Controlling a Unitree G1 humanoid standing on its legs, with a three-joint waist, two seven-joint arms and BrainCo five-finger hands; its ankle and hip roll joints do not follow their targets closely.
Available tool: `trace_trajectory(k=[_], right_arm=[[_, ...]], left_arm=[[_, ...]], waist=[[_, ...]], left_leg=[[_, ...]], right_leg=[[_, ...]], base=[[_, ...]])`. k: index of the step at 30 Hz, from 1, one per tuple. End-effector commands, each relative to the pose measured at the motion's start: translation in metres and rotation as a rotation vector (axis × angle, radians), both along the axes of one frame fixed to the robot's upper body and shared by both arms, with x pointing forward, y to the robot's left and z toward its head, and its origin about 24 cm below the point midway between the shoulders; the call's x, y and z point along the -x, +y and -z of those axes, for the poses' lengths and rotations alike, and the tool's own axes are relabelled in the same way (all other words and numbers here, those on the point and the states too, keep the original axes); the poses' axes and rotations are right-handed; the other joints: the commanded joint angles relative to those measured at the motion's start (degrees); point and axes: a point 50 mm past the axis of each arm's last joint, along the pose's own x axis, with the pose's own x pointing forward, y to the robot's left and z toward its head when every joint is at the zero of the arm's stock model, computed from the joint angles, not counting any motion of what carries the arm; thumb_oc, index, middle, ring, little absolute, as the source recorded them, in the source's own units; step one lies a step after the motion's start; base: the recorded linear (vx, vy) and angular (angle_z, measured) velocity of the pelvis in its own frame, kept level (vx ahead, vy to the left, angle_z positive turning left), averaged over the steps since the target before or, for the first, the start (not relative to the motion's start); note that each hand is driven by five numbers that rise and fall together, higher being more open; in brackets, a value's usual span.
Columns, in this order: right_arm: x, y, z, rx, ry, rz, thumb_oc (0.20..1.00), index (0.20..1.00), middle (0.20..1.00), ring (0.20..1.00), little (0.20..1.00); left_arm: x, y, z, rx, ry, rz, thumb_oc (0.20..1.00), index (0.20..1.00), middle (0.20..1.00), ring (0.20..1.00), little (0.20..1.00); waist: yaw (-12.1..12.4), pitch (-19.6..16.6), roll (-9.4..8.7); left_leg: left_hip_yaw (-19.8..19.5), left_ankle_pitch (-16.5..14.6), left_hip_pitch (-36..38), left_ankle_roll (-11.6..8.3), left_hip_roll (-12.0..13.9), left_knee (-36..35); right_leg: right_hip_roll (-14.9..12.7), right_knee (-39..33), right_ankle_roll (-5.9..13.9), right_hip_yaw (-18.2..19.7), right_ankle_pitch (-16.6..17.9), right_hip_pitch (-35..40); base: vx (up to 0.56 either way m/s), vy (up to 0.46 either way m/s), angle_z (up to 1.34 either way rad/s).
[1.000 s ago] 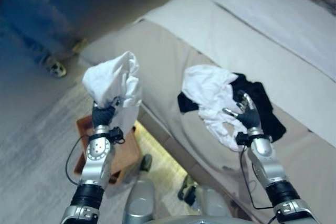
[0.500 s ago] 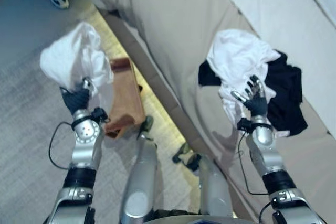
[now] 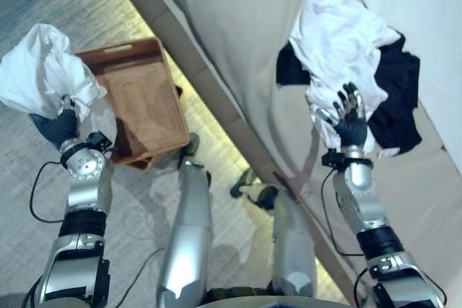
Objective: Pick up clothes into the bucket
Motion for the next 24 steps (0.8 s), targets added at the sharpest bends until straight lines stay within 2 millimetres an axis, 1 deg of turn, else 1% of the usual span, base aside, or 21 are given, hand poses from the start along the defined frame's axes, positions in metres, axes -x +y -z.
trace_trajectory(k=[1, 4, 5, 6, 7, 10, 11, 13, 15, 16, 18, 21, 22, 24], right_arm=[[0.016, -0.009, -0.026, -0.066, -0.176, 0.017, 1.0, 1.0, 1.0, 1.0, 1.0], [0.017, -0.01, -0.033, -0.063, -0.203, 0.011, 1.0, 1.0, 1.0, 1.0, 1.0], [0.018, -0.01, -0.035, -0.057, -0.213, 0.001, 1.0, 1.0, 1.0, 1.0, 1.0], [0.018, -0.01, -0.037, -0.053, -0.222, -0.005, 1.0, 1.0, 1.0, 1.0, 1.0], [0.018, -0.01, -0.037, -0.053, -0.222, -0.005, 1.0, 1.0, 1.0, 1.0, 1.0], [0.018, -0.011, -0.041, -0.035, -0.228, -0.007, 1.0, 1.0, 1.0, 1.0, 1.0], [0.017, -0.011, -0.041, -0.035, -0.23, -0.006, 1.0, 1.0, 1.0, 1.0, 1.0], [0.016, -0.012, -0.042, -0.029, -0.229, -0.004, 1.0, 1.0, 1.0, 1.0, 1.0], [0.015, -0.012, -0.044, -0.025, -0.234, -0.006, 1.0, 1.0, 1.0, 1.0, 1.0], [0.015, -0.011, -0.046, -0.022, -0.242, -0.013, 1.0, 1.0, 1.0, 1.0, 1.0], [0.016, -0.011, -0.047, -0.019, -0.247, -0.018, 1.0, 1.0, 1.0, 1.0, 1.0], [0.016, -0.012, -0.049, -0.01, -0.254, -0.021, 1.0, 1.0, 1.0, 1.0, 1.0], [0.016, -0.015, -0.05, -0.008, -0.256, -0.015, 1.0, 1.0, 1.0, 1.0, 1.0], [0.016, -0.016, -0.051, -0.005, -0.257, -0.014, 1.0, 1.0, 1.0, 1.0, 1.0]], left_arm=[[0.001, 0.016, -0.03, -0.036, -0.108, -0.097, 0.2, 0.2, 0.2, 0.2, 0.2], [0.0, 0.022, -0.033, -0.045, -0.088, -0.102, 0.2, 0.2, 0.2, 0.2, 0.2], [0.0, 0.028, -0.031, -0.049, -0.057, -0.118, 0.2, 0.2, 0.2, 0.2, 0.2], [-0.002, 0.031, -0.034, -0.056, -0.052, -0.117, 0.2, 0.2, 0.2, 0.2, 0.2], [-0.002, 0.031, -0.035, -0.057, -0.052, -0.117, 0.2, 0.2, 0.2, 0.2, 0.2], [-0.007, 0.034, -0.039, -0.073, -0.026, -0.087, 0.2, 0.2, 0.2, 0.2, 0.2], [-0.007, 0.035, -0.04, -0.074, -0.028, -0.085, 0.2, 0.2, 0.2, 0.2, 0.2], [-0.011, 0.035, -0.038, -0.06, -0.004, -0.072, 0.2, 0.2, 0.2, 0.2, 0.2], [-0.013, 0.035, -0.04, -0.078, 0.015, -0.069, 0.2, 0.2, 0.2, 0.2, 0.2], [-0.015, 0.039, -0.033, -0.094, 0.097, -0.08, 0.2, 0.2, 0.2, 0.2, 0.2], [-0.017, 0.042, -0.021, -0.048, 0.159, -0.083, 0.2, 0.2, 0.2, 0.2, 0.2], [-0.021, 0.042, -0.019, -0.032, 0.18, -0.052, 0.2, 0.2, 0.2, 0.2, 0.2], [-0.022, 0.04, -0.014, -0.063, 0.226, -0.033, 0.2, 0.2, 0.2, 0.2, 0.2], [-0.022, 0.038, -0.012, -0.056, 0.231, -0.019, 0.2, 0.2, 0.2, 0.2, 0.2]], waist=[[-0.3, 0.26, -1.77], [-0.73, 0.26, -1.92], [-1.23, 0.26, -1.88], [-1.48, 0.26, -1.96], [-1.46, 0.26, -1.98], [-2.53, 0.26, -2.01], [-2.48, 0.26, -2.06], [-3.2, 0.26, -2.17], [-3.38, 0.26, -2.22], [-3.99, 0.25, -2.27], [-4.51, 0.24, -2.36], [-4.99, 0.2, -2.37], [-5.13, -0.04, -2.27], [-5.22, -0.25, -2.18]], left_leg=[[-0.24, -9.74, -2.26, 2.06, 2.32, 10.85], [-0.16, -9.82, -4.56, 2.3, 2.16, 11.79], [0.0, -9.72, -5.57, 2.51, 2.26, 11.86], [-0.07, -9.74, -6.44, 2.67, 2.27, 12.19], [-0.05, -9.74, -6.49, 2.67, 2.26, 12.22], [0.24, -9.61, -8.14, 2.89, 2.44, 12.32], [0.26, -9.58, -8.24, 2.9, 2.44, 12.32], [0.38, -9.42, -8.83, 2.97, 2.63, 12.18], [0.48, -9.35, -9.06, 2.98, 2.64, 12.12], [0.55, -9.36, -9.31, 2.96, 2.76, 12.32], [0.7, -9.41, -9.66, 3.03, 2.72, 12.56], [0.75, -9.4, -9.98, 3.04, 2.77, 12.72], [0.94, -9.4, -10.45, 3.11, 2.9, 12.98], [1.06, -9.38, -10.79, 3.13, 2.93, 13.09]], right_leg=[[-2.37, 7.11, 3.49, 1.88, -2.52, -1.14], [-2.72, 8.06, 3.4, 2.16, -2.67, -3.26], [-2.67, 8.2, 3.45, 2.47, -2.46, -4.3], [-2.78, 8.39, 3.5, 2.83, -2.34, -5.3], [-2.8, 8.44, 3.5, 2.86, -2.35, -5.37], [-2.75, 8.25, 3.71, 3.2, -1.96, -7.52], [-2.76, 8.28, 3.71, 3.24, -1.94, -7.66], [-2.82, 8.09, 4.08, 3.33, -1.46, -8.5], [-2.88, 8.12, 4.12, 3.48, -1.43, -8.96], [-2.97, 8.29, 4.07, 3.56, -1.44, -9.3], [-3.08, 8.68, 3.97, 3.71, -1.44, -9.82], [-2.88, 8.85, 3.99, 4.13, -1.31, -10.36], [-2.86, 8.72, 3.97, 4.25, -1.11, -10.74], [-2.8, 8.63, 4.02, 4.23, -0.94, -11.05]], base=[[0.02, 0.04, -0.08], [0.0, 0.017, 0.05], [0.0, 0.034, -0.15], [0.0, 0.032, -0.24], [0.01, 0.032, -0.05], [0.01, 0.028, 0.23], [0.01, 0.017, -0.1], [0.0, 0.033, -0.11], [0.0, 0.014, -0.02], [-0.01, 0.026, -0.06], [-0.01, 0.023, -0.05], [-0.01, 0.014, -0.01], [-0.01, 0.022, -0.05], [-0.01, 0.016, -0.03]])
